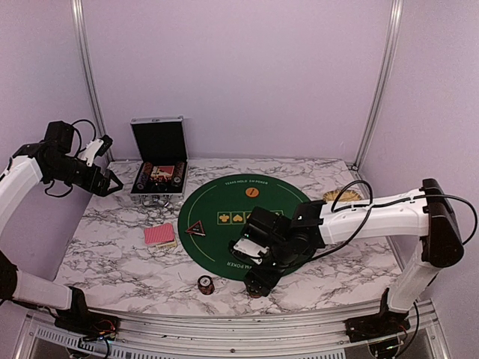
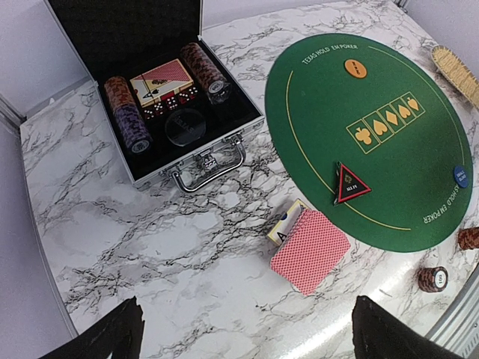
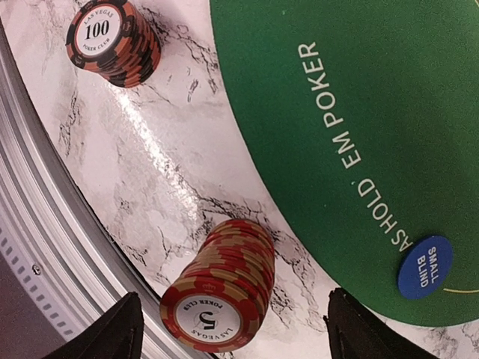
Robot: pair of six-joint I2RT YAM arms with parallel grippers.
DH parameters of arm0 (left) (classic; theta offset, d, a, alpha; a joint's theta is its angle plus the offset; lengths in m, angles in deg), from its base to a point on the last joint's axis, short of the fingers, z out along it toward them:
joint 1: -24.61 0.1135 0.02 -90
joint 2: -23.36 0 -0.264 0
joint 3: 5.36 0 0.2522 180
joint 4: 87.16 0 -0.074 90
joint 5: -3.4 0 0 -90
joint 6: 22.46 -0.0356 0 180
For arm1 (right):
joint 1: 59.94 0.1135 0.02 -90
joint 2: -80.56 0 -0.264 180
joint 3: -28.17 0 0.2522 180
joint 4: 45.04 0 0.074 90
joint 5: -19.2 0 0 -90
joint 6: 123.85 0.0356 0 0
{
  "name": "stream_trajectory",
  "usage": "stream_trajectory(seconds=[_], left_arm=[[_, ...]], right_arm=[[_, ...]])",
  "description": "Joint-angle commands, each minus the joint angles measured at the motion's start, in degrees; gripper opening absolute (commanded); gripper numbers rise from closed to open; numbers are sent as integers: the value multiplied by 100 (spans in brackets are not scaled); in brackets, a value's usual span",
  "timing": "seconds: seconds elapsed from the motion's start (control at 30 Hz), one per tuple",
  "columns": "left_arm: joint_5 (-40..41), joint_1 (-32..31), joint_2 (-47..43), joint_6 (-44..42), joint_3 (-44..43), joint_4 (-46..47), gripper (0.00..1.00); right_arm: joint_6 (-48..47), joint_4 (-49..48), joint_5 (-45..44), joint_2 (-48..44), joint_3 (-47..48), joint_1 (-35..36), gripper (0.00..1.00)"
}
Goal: Distribute texas hold em gaming equipment
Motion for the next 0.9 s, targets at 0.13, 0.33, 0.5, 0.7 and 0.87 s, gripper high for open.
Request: stream_trajectory(seconds=[0.13, 0.33, 0.5, 0.7, 0.87], left_arm=[[25, 4, -18, -70, -110, -162, 99], [36, 4, -22, -61, -128, -162, 99], [78, 4, -34, -63, -144, -168, 99], [63, 4, -25, -57, -161, -169, 99], [80, 4, -15, -61, -139, -162, 99]], right_arm=[[-57, -289, 97, 153, 111, 30, 80], [-62, -411, 113, 223, 38, 27, 76], [-45, -457, 43, 250, -2, 27, 67], [-61, -426, -8, 246, -78, 25, 66], [-62, -381, -10, 200, -84, 28, 64]])
